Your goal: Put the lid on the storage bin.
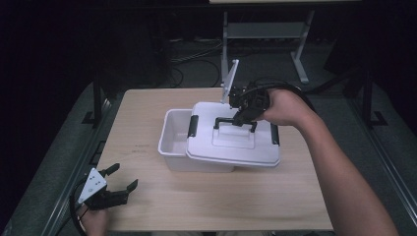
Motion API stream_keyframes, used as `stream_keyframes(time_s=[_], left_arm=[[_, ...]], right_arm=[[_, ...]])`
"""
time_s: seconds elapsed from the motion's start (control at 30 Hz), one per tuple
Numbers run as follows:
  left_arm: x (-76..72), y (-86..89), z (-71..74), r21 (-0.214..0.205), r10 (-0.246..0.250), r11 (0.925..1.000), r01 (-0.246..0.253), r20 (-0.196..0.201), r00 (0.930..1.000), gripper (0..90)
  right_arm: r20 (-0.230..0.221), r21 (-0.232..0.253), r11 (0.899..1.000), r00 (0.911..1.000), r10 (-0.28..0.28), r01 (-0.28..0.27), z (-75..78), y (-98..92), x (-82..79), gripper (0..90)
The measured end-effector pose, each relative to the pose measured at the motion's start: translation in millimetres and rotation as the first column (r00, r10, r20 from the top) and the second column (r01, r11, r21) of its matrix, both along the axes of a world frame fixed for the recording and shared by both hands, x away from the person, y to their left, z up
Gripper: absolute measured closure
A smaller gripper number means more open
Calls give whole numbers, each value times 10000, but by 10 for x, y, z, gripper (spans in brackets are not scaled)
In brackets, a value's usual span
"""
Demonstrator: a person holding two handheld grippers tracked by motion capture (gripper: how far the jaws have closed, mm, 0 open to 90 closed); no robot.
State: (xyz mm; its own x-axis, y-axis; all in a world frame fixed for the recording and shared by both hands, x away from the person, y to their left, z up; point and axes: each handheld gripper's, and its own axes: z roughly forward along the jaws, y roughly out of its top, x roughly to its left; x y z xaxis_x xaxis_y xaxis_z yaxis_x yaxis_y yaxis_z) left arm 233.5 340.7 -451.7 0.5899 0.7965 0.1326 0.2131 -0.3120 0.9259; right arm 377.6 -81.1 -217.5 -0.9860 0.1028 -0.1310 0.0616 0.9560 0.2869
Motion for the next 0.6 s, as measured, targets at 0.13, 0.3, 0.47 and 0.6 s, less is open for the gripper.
stream_keyframes(time_s=[0.13,0.3,0.47,0.6], left_arm=[[-2,1,-1,-7,-5,10000,5,2,10000,135],[-5,6,-1,-31,2,10000,-2,21,10000,135],[-15,11,0,-39,19,10000,-19,13,10000,135],[-21,14,1,34,30,10000,-30,-4,10000,135]], right_arm=[[2,-38,9999,9999,129,-129,3,101,26,843],[-14,-97,9998,9998,196,-196,8,216,70,843],[-39,-80,9994,9994,349,-349,-4,322,111,844],[-76,-110,9992,9992,393,-394,-20,404,149,843]])
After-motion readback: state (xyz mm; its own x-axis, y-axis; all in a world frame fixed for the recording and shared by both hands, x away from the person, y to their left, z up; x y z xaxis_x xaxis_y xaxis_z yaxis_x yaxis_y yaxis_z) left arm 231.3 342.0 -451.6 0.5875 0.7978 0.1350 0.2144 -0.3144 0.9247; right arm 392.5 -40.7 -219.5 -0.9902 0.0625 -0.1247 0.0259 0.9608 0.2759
